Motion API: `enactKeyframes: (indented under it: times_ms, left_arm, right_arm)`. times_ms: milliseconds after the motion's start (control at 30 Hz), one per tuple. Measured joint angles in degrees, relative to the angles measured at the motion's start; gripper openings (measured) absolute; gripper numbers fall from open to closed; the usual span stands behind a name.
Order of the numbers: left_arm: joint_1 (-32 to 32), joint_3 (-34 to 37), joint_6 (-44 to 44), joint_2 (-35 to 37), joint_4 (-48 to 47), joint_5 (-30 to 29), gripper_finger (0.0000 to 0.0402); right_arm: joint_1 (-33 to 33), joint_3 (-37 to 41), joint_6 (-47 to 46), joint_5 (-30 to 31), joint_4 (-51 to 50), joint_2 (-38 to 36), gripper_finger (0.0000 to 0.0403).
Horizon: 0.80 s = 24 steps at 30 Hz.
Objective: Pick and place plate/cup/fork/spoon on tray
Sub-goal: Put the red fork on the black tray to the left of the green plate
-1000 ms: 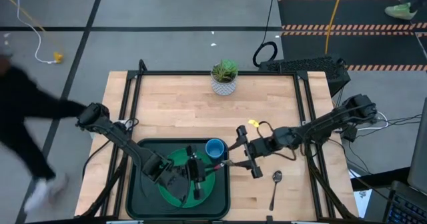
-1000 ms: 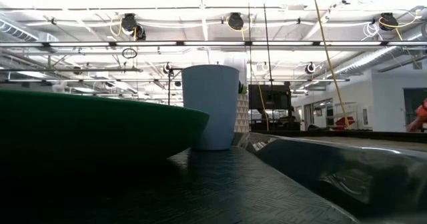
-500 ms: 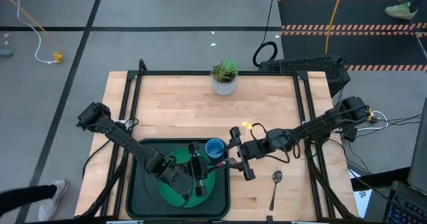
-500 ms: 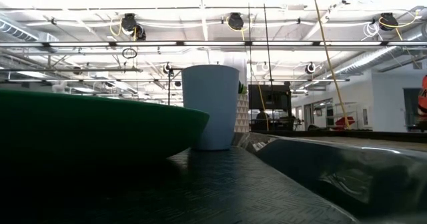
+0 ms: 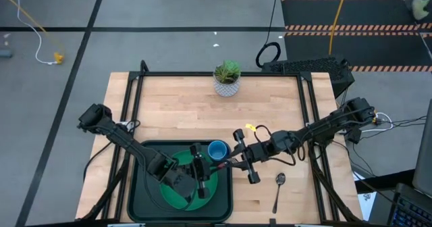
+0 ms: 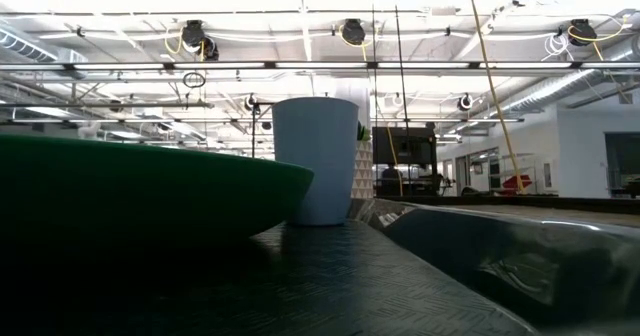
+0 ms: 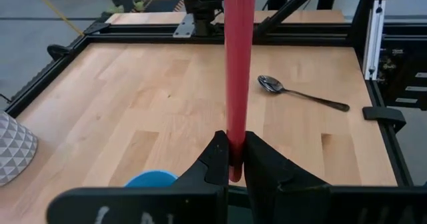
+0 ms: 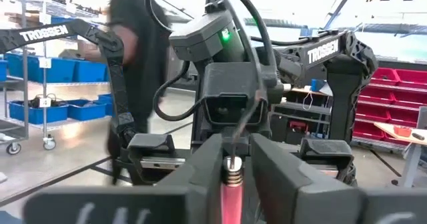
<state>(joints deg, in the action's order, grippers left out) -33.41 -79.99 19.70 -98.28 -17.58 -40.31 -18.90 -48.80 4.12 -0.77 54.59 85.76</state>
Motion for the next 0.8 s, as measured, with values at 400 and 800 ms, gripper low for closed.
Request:
enactKeyframes:
  times_ms: [400, 800]
  left_arm:
    - [-0.1, 0.0, 0.5, 0.0, -0.2, -3.3, 0.0133]
    - [1.3, 0.0, -14.2, -0.1, 5.8, -29.6, 0.0299]
  right_arm:
    - [-0.3, 0.0, 0.1, 5.9, 0.2, -0.3, 0.0014]
    - [-6.4, 0.0, 13.2, 37.6, 4.7, -2.1, 0.0014]
